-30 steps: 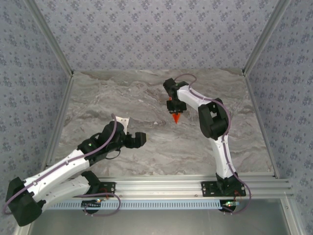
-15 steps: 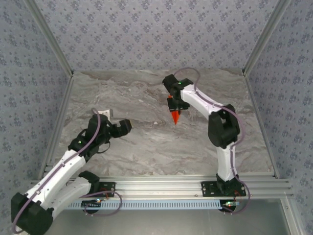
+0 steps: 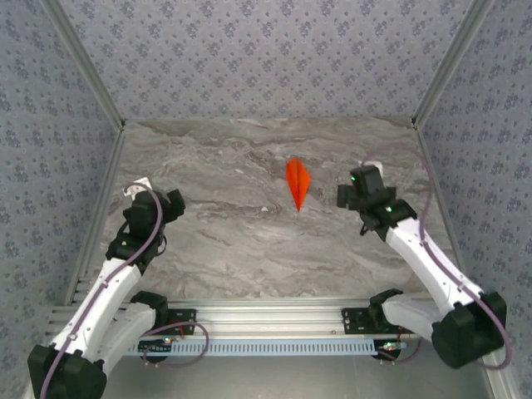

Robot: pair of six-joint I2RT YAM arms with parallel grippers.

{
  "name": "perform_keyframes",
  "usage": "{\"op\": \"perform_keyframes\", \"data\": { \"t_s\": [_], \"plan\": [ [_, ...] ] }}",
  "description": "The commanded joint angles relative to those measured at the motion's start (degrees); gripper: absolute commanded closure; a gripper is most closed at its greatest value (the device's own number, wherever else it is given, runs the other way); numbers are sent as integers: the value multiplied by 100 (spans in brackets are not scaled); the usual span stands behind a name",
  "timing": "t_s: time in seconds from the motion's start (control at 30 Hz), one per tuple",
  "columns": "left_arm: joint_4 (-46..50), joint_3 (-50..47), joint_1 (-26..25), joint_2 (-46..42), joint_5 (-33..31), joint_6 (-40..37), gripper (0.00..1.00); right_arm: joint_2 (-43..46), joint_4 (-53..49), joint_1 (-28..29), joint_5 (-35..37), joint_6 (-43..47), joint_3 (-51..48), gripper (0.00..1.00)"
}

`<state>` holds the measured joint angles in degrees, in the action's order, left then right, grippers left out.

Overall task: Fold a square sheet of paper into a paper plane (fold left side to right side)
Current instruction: Reset both arms

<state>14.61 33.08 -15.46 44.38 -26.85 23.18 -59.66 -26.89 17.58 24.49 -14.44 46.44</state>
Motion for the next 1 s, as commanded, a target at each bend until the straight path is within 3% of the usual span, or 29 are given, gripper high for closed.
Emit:
{"op": "perform_keyframes", "data": {
  "t_s": [0.0, 0.1, 0.27, 0.43, 0.67, 0.97],
  "plan": [
    [-928, -381, 75, 46, -754, -1177, 2, 492, 2060, -631, -224, 401, -1088, 0],
    [-1592, -787, 187, 245, -521, -1559, 2, 519, 3440, -997, -510, 720, -2138, 0],
    [-3098, -1548, 289, 440, 58, -1962, 2, 31, 4688, -1292, -807, 830, -2761, 0],
    [-3570, -1733, 700, 670, 723, -2131, 2, -284, 5992, -1500, -1396, 1244, -3205, 0],
    [-4427, -1910, 1007, 1229, 1230, -2180, 2, -1039, 7007, -1748, -1933, 1379, -3214, 0],
    [-5905, -1610, 1289, 2940, 2160, -2333, 2, -2633, 8035, -2104, -2591, 1446, -2869, 0]
  ]
}}
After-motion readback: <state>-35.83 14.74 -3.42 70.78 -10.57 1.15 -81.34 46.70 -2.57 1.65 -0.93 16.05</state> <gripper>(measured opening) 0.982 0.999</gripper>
